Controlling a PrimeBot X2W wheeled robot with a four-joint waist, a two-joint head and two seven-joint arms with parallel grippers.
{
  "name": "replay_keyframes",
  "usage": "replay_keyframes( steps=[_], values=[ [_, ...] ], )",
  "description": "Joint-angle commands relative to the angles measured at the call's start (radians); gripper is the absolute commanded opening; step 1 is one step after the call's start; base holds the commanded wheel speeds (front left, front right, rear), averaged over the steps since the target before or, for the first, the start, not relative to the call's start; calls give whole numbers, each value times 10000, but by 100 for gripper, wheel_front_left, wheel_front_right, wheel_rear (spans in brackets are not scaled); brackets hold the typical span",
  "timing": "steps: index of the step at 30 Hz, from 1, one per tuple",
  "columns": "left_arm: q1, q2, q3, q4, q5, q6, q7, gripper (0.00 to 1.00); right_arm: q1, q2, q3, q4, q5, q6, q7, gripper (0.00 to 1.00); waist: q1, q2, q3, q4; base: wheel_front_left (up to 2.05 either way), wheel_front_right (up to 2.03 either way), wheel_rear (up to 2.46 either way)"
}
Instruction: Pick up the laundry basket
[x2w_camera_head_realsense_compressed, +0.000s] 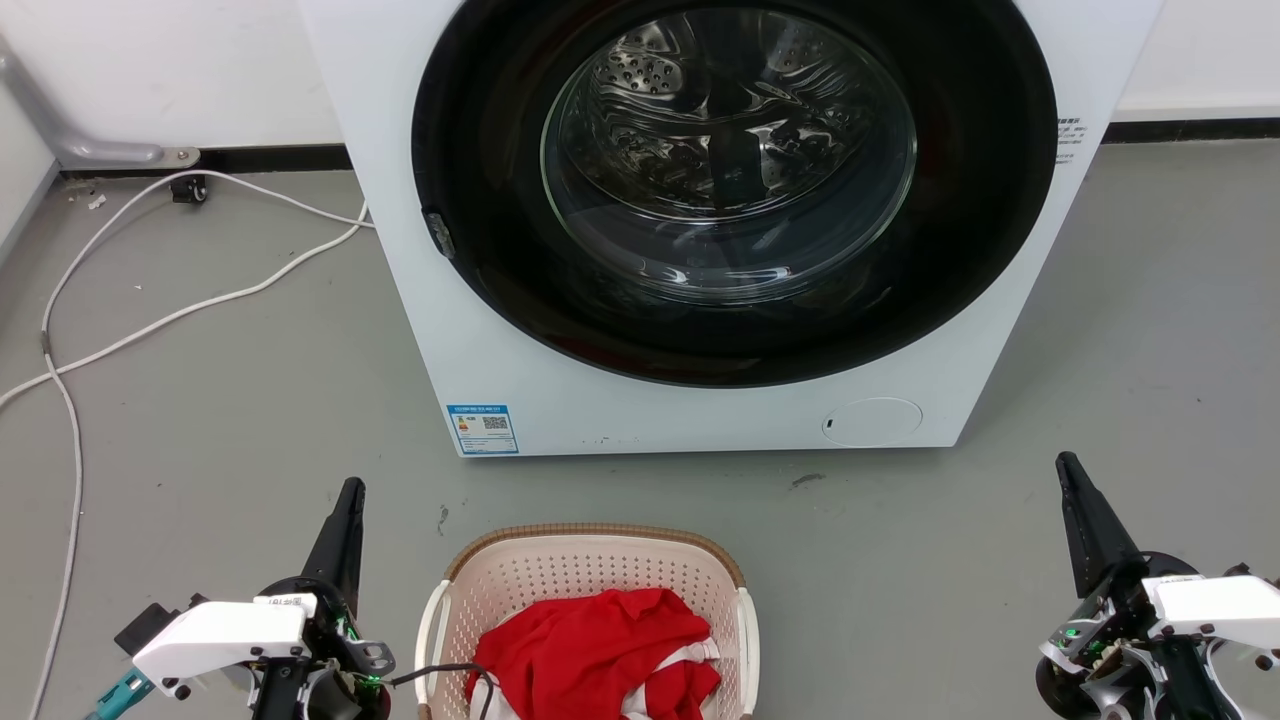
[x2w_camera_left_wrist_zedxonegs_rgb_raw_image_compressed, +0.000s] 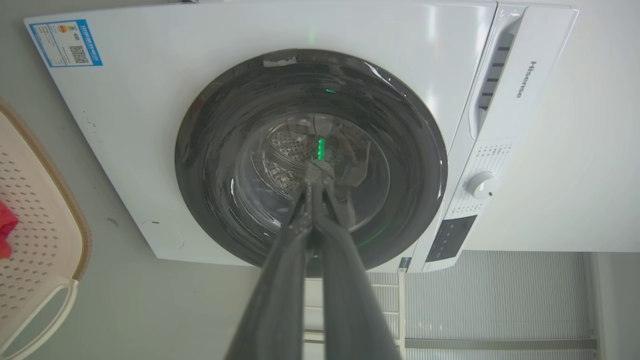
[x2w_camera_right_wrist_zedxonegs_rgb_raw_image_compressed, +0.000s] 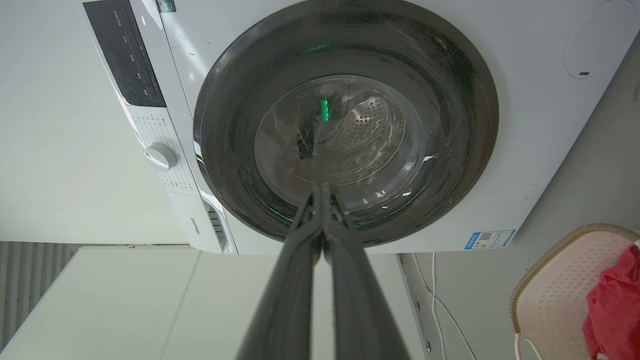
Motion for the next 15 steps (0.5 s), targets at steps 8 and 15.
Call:
replay_keyframes(
  steps=[8, 15],
  values=[
    [-82, -9, 23, -35, -4, -46, 22, 0, -109, 24, -16, 9, -38, 0, 23, 0, 0, 0, 0, 0, 0, 0, 0],
    [-82, -9, 23, -35, -4, -46, 22, 0, -109, 26, -18, 9, -41, 0, 26, 0, 0, 0, 0, 0, 0, 0, 0]
  ],
)
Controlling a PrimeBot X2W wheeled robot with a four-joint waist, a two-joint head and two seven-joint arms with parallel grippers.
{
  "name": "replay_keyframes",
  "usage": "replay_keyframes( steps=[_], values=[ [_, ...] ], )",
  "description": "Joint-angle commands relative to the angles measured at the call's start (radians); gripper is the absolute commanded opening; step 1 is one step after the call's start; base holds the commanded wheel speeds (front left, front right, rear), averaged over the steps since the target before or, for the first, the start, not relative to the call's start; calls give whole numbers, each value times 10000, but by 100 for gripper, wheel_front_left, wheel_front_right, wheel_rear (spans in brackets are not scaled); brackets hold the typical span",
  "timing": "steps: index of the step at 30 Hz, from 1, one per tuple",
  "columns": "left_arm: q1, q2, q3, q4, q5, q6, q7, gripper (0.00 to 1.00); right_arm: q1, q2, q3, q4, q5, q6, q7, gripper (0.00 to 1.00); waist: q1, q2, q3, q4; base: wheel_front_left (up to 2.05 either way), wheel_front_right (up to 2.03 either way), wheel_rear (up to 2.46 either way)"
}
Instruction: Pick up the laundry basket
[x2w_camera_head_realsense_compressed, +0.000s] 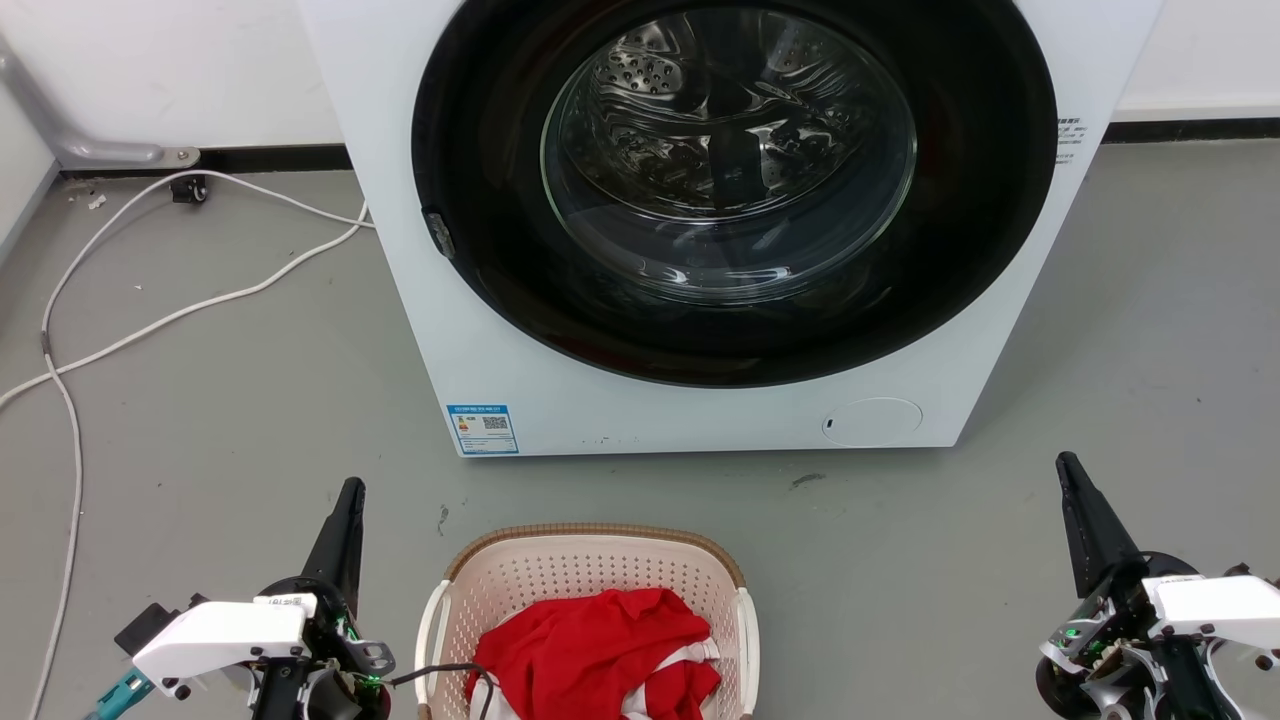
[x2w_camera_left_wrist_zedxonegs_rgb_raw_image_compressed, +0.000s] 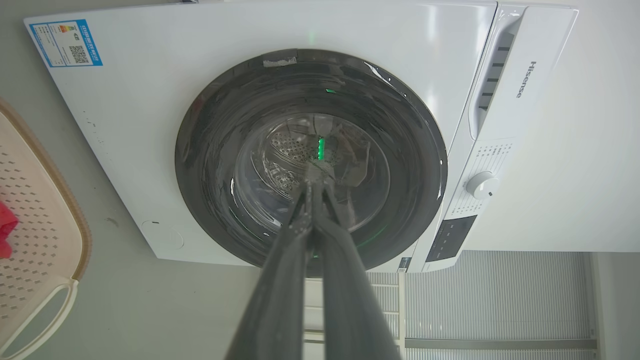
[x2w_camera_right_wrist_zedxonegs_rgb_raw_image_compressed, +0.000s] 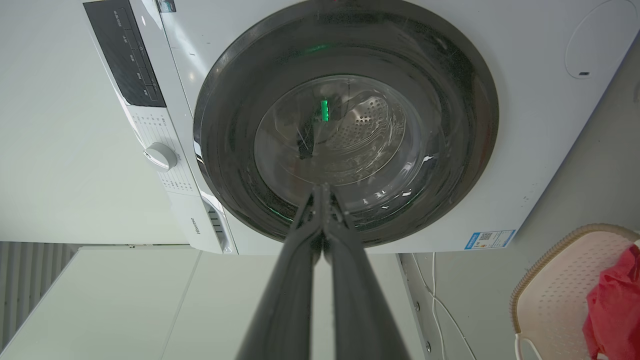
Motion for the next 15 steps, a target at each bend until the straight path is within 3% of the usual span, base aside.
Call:
replay_keyframes(
  steps=[1, 15],
  values=[
    [-82, -9, 23, -35, -4, -46, 22, 0, -109, 25, -15, 9, -41, 0, 24, 0, 0, 0, 0, 0, 0, 0, 0],
    [-82, -9, 23, -36, -4, -46, 22, 0, -110, 27, -17, 10, -45, 0, 21, 0, 0, 0, 0, 0, 0, 0, 0]
  ],
)
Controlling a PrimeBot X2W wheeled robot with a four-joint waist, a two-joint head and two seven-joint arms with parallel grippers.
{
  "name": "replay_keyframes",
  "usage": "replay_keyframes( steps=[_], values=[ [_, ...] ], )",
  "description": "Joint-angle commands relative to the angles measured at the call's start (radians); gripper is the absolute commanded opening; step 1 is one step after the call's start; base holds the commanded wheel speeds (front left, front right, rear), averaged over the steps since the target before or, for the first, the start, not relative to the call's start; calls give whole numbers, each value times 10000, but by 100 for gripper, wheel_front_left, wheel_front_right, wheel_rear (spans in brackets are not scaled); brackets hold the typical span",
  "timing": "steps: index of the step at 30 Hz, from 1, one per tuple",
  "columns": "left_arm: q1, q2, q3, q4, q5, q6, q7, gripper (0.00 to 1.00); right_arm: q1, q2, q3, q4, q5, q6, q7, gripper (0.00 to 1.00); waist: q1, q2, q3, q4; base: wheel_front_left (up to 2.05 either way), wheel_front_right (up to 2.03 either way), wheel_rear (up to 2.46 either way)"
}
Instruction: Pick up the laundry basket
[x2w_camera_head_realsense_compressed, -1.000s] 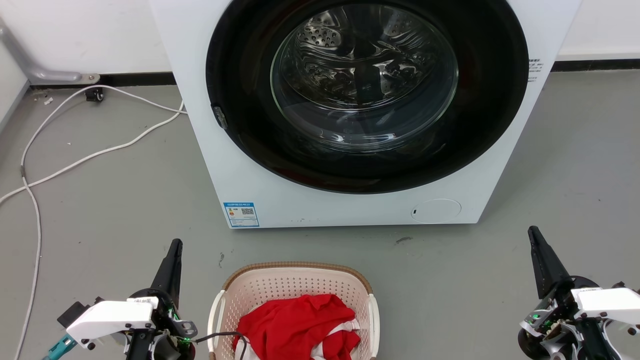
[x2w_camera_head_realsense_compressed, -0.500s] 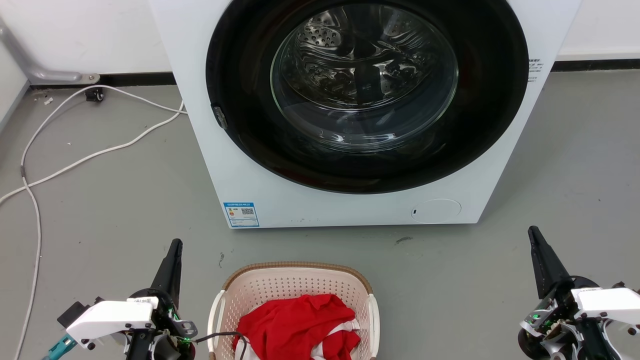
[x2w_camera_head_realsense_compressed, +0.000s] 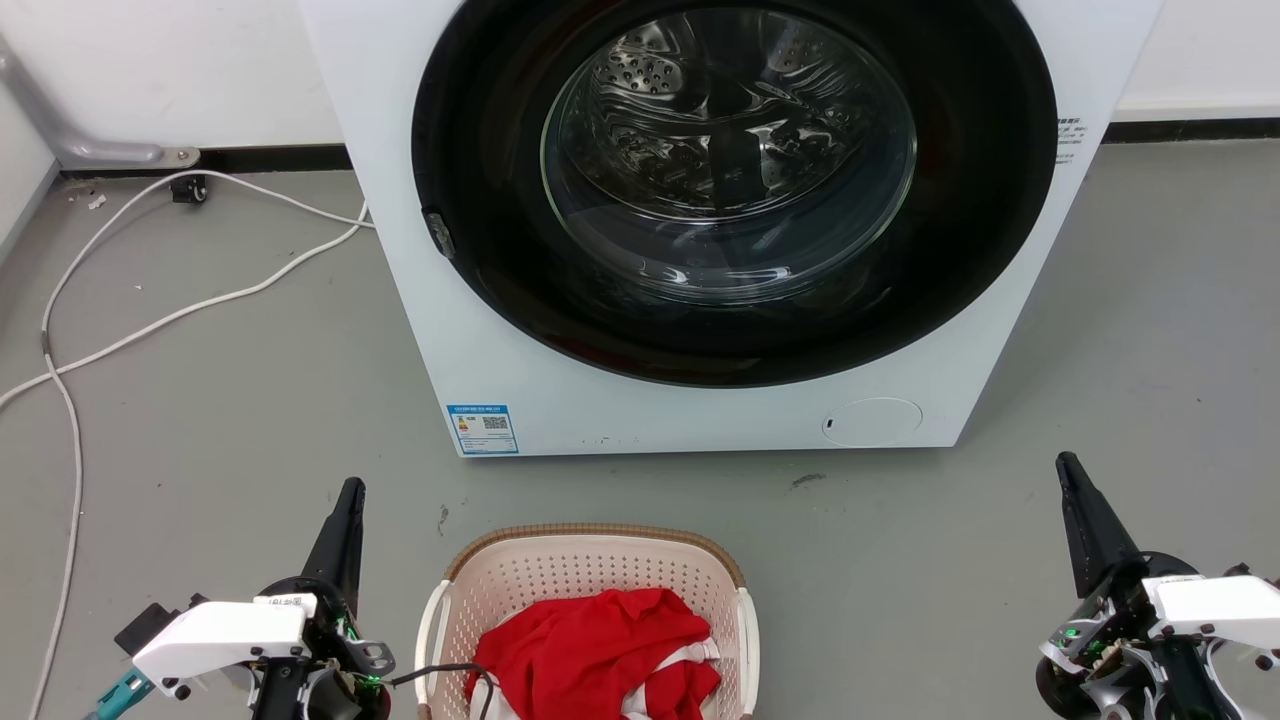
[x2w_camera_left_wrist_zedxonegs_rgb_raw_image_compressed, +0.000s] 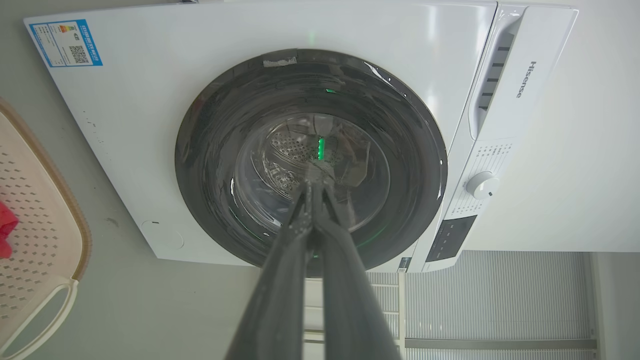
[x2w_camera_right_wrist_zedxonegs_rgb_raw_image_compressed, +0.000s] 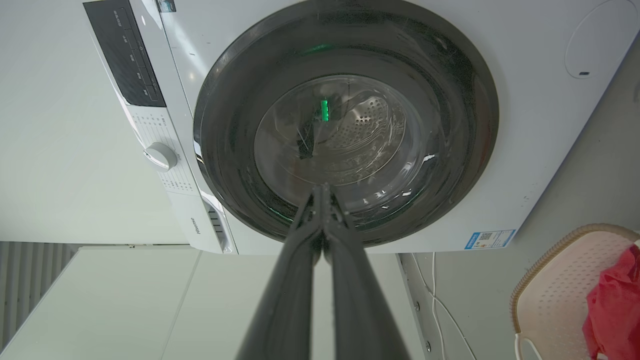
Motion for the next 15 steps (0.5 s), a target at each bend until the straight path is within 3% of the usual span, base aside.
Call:
replay_keyframes(
  steps=[1, 12, 13, 14, 15],
  values=[
    [-82, -9, 23, -36, -4, -46, 22, 0, -110, 25, -14, 10, -43, 0, 12, 0, 0, -1, 0, 0, 0, 0, 0],
    [-82, -9, 22, -36, -2, -46, 21, 0, -111, 26, -15, 10, -46, 0, 14, 0, 0, -1, 0, 0, 0, 0, 0],
    [-82, -9, 22, -36, -4, -46, 21, 100, -111, 26, -16, 10, -46, 0, 15, 100, 0, -1, 0, 0, 0, 0, 0],
    [19, -2, -10, 38, 0, 2, -4, 100, 20, 2, 4, 38, 2, 2, -2, 100, 0, -1, 0, 0, 0, 0, 0],
    [47, -8, -22, 78, 1, 8, -21, 0, 56, 8, 15, 89, -8, 0, -20, 0, 0, -1, 1, 0, 0, 0, 0]
  ],
)
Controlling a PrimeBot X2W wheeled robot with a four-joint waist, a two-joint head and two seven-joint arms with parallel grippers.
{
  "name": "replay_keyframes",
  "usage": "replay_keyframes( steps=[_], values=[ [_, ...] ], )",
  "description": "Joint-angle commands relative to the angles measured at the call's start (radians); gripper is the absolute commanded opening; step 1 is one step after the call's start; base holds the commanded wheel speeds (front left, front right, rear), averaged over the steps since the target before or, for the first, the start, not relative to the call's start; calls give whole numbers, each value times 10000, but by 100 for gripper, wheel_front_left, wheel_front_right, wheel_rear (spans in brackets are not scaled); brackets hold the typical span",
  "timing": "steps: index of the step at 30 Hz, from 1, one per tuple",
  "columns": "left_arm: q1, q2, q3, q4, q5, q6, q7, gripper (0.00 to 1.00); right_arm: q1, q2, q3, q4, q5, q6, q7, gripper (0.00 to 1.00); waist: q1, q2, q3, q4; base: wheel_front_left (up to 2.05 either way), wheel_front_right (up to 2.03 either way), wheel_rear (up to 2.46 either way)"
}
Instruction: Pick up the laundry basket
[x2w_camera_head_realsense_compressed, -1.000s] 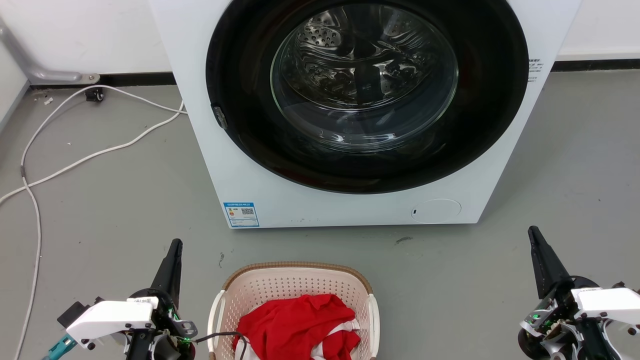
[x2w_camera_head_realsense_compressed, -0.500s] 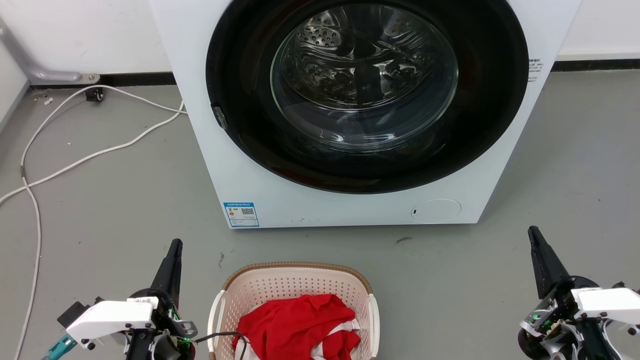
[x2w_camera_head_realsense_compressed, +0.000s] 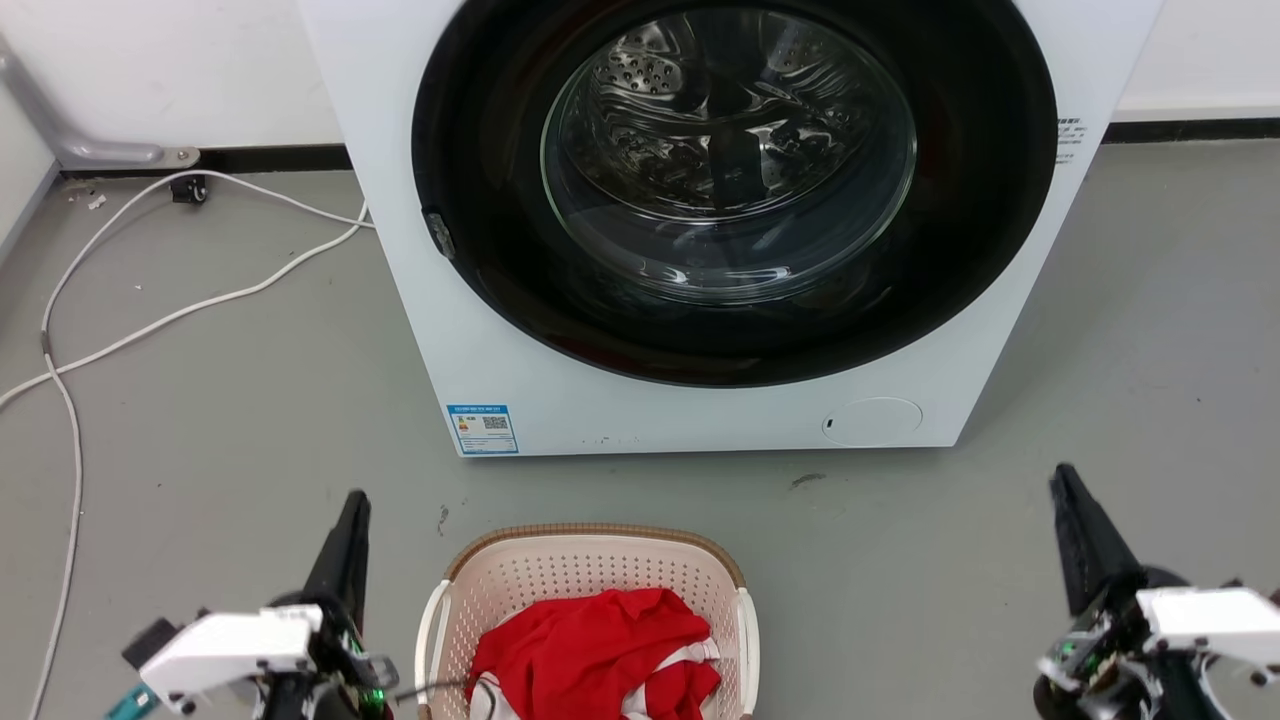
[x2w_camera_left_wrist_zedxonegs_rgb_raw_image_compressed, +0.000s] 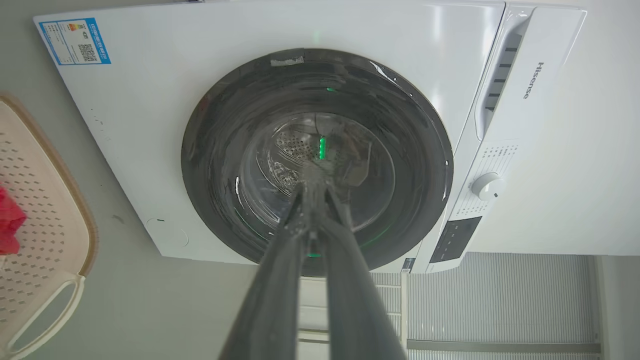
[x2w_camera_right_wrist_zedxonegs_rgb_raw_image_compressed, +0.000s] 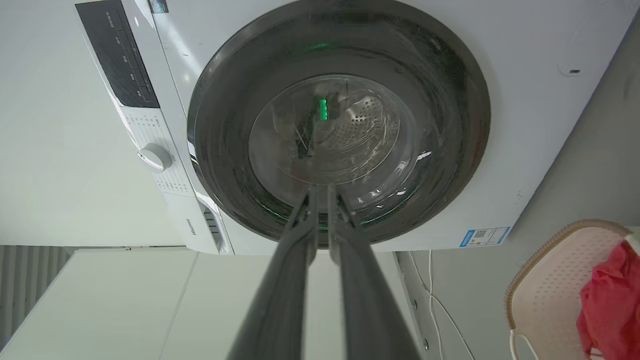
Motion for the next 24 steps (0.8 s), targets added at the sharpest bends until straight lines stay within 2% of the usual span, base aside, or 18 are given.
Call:
replay_keyframes(
  steps=[1, 6, 10, 24],
  values=[
    [98, -15, -12, 106, 0, 2, -4, 100, 102, 12, 5, 99, -1, 0, -2, 100, 0, -1, 0, 0, 0, 0, 0],
    [158, -25, -30, 91, 165, 2, -176, 100, 175, 18, 21, 175, -184, 0, -176, 100, 0, -1, 7, 1, 0, 0, 0],
    [127, -22, 24, -29, 715, 0, -380, 100, 152, 17, -26, 131, -755, 0, -381, 100, 0, -1, 16, -1, 0, 0, 0],
    [157, -13, -127, -685, 3513, 203, -1025, 100, 281, 14, 216, -737, -4225, 0, -1026, 100, 0, -1, 60, -4, 0, 0, 0]
  ],
)
